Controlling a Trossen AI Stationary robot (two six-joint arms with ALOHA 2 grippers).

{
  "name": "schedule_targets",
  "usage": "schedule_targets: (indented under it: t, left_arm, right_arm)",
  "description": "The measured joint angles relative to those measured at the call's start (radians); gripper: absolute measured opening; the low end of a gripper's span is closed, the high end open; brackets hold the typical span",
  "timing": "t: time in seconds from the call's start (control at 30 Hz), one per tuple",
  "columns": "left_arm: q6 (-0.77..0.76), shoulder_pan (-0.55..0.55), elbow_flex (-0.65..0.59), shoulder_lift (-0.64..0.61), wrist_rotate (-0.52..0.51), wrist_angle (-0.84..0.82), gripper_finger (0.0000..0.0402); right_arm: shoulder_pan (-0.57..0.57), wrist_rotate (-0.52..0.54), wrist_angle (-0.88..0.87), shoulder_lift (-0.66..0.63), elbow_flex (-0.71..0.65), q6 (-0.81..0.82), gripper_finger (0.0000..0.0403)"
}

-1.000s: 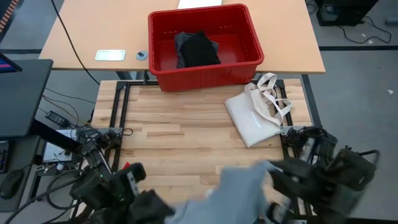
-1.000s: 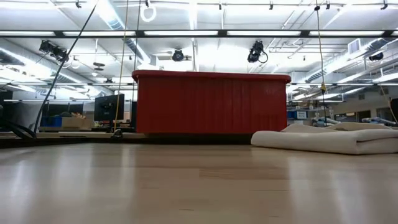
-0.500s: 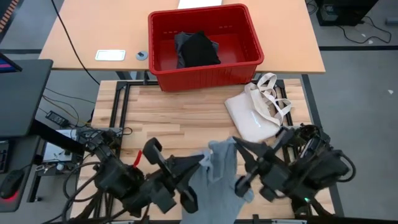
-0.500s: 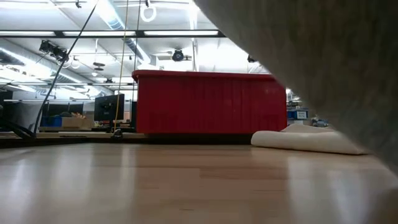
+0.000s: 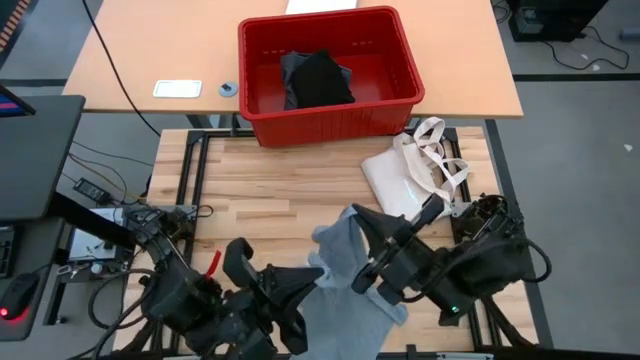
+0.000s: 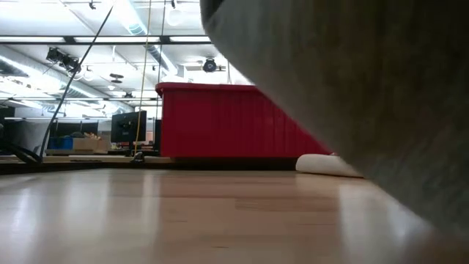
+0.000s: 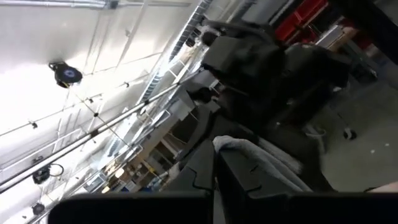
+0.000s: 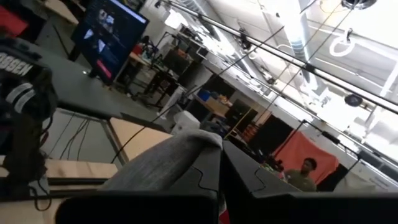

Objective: Fold Laundry from Bin
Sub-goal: Fold the gray shirt

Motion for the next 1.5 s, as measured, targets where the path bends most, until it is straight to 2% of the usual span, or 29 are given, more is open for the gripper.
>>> schedule_targets:
  t: [0.17, 0.37, 0.43, 0.53, 0.6, 0.67, 0.83, 0.93, 1.1, 1.2, 1.33, 1.5]
  left_arm:
    - [-0.114, 0.025, 0.0, -0.037, -0.003, -0.095, 0.0013]
    - [-0.477, 0.092, 0.0, -0.103, 0.025, -0.526, 0.0004]
    - [-0.63, 0.105, 0.0, -0.136, 0.117, -0.692, 0.0004]
    - [-0.831, 0.119, 0.001, -0.178, 0.368, -0.887, 0.0003]
    - [-0.893, 0.129, 0.001, -0.193, 0.495, -0.958, 0.0003]
    - [-0.913, 0.132, 0.0, -0.201, 0.538, -0.996, 0.0003]
    - [-0.892, 0.114, 0.001, -0.207, 0.54, -1.074, 0.0003]
    - [-0.95, 0.092, 0.001, -0.206, 0.508, -1.213, 0.0005]
    - [-1.251, 0.117, -0.03, -0.206, 0.442, -1.512, 0.0005]
    - [-1.384, 0.153, -0.099, -0.205, 0.441, -1.595, 0.0005]
    - [-1.41, 0.195, -0.237, -0.205, 0.44, -1.591, 0.0005]
    - [-1.425, 0.255, -0.413, -0.22, 0.436, -1.57, 0.0006]
  right_arm:
    - [-0.001, -0.012, -0.114, 0.0, 0.0, 0.064, 0.0013]
    - [-0.001, 0.01, -0.172, 0.0, 0.0, 0.074, 0.0007]
    - [-0.001, 0.022, -0.213, 0.0, 0.0, 0.094, 0.0007]
    - [-0.001, 0.005, -0.306, 0.0, 0.0, 0.161, 0.0006]
    - [-0.003, -0.032, -0.411, 0.0, 0.0, 0.26, 0.0006]
    - [-0.009, -0.1, -0.546, 0.0, 0.0, 0.398, 0.0006]
    - [-0.024, -0.373, -0.861, 0.0, 0.0, 0.755, 0.0007]
    - [-0.034, -0.468, -1.04, 0.0, 0.0, 0.949, 0.0016]
    - [-0.068, -0.492, -1.279, 0.001, 0.0, 1.155, 0.0023]
    - [-0.111, -0.55, -1.427, 0.001, 0.0, 1.29, 0.0019]
    - [-0.177, -0.636, -1.516, -0.003, -0.076, 1.44, 0.0011]
    - [-0.199, -0.547, -1.55, -0.003, -0.21, 1.475, 0.0015]
